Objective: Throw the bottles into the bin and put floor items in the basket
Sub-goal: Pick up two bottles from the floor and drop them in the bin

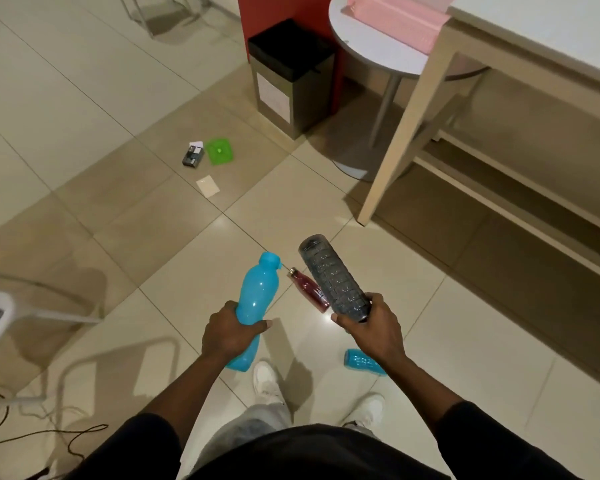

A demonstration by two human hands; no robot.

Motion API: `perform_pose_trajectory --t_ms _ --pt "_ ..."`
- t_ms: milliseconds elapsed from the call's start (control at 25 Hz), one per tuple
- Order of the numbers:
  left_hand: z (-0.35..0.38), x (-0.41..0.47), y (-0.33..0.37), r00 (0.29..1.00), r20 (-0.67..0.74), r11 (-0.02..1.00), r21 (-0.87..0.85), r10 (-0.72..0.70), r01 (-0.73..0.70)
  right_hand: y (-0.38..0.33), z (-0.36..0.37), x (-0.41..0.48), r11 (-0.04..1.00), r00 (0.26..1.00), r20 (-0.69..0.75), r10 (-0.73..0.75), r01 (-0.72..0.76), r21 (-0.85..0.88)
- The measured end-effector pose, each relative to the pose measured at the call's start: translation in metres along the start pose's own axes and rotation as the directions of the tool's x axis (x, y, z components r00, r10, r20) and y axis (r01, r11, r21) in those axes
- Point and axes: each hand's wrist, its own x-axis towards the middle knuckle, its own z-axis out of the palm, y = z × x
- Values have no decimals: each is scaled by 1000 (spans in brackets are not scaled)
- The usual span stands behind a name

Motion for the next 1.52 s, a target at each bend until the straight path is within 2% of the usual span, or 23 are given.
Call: perform_pose_trajectory --t_ms 320,640,920,1040,1160,1240,1400,1520 --pt "-86 49 -33 999 -19 994 -101 -32 30 -111 54 16 991 994 -3 -114 113 -67" --pt "-131 111 -36 995 -40 989 -120 -95 90 -168 74 83 992 993 -32 -114 111 -64" --pt "-177 202 -5 985 -87 986 -78 -152 145 -223 86 184 996 995 32 -94 94 11" --pt "-199 243 21 979 -178 995 -30 -95 91 -252 90 225 994 992 65 -107 105 21" --pt "-220 281 46 977 -210 999 -37 -39 32 -285 90 267 992 987 97 -129 129 3" --pt "-233 307 63 978 -199 997 -59 -57 46 -307 93 295 993 989 91 -119 120 -9" --pt "-263 376 88 977 -88 944 -288 -192 160 -355 111 348 994 991 77 -105 107 -14" --pt "-286 434 98 988 -35 956 -259 -150 136 -392 127 383 997 996 50 -71 72 -21"
